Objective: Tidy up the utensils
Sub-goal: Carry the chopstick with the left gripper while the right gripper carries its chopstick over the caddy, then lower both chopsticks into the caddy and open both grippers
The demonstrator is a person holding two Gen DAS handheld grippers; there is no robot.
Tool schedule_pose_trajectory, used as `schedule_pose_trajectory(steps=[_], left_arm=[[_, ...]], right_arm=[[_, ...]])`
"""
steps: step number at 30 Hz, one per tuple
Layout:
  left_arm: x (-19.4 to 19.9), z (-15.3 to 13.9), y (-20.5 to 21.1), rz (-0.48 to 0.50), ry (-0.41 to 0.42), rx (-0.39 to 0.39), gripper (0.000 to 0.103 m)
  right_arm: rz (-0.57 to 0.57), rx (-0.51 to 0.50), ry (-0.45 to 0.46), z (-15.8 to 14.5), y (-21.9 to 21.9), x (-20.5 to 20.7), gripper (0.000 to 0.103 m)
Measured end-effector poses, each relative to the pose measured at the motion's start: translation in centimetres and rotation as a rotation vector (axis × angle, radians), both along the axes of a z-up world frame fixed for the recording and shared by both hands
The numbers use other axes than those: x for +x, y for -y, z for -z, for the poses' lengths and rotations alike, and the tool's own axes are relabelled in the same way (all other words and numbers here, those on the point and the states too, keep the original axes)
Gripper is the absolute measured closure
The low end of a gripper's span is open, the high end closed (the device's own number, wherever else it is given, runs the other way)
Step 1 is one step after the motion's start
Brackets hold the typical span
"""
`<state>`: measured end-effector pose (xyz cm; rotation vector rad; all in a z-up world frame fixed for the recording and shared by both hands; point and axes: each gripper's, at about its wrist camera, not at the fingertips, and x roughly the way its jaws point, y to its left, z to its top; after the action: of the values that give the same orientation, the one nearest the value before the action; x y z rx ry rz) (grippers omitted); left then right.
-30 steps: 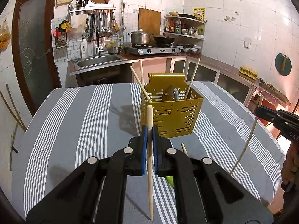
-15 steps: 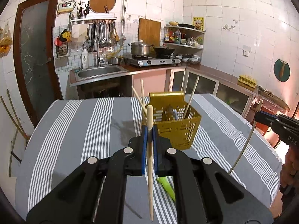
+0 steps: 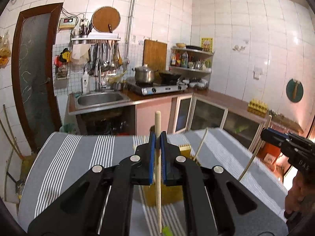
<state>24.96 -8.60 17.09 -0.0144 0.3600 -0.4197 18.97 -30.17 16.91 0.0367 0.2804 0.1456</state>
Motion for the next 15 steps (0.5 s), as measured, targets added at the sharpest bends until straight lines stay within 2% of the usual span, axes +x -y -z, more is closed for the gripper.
schedule_pose_trajectory(steps=[7, 12, 15], left_arm=[[4.1, -3.2, 2.4, -0.006, 0.060, 0.000, 0.098], [6.5, -3.2, 3.5, -0.011, 0.071, -0.005, 0.098], [8.1, -2.5, 3.9, -0.057, 0.072, 0.002, 0.098]], right_arm=[[-0.009, -0.011, 0.047, -3.4, -0.7, 3.2, 0.097], [-0.014, -0.021, 0.050, -4.0, -1.1, 5.6, 0.097], [-0.013, -0.020, 0.042, -3.8, -1.1, 6.7, 0.097]])
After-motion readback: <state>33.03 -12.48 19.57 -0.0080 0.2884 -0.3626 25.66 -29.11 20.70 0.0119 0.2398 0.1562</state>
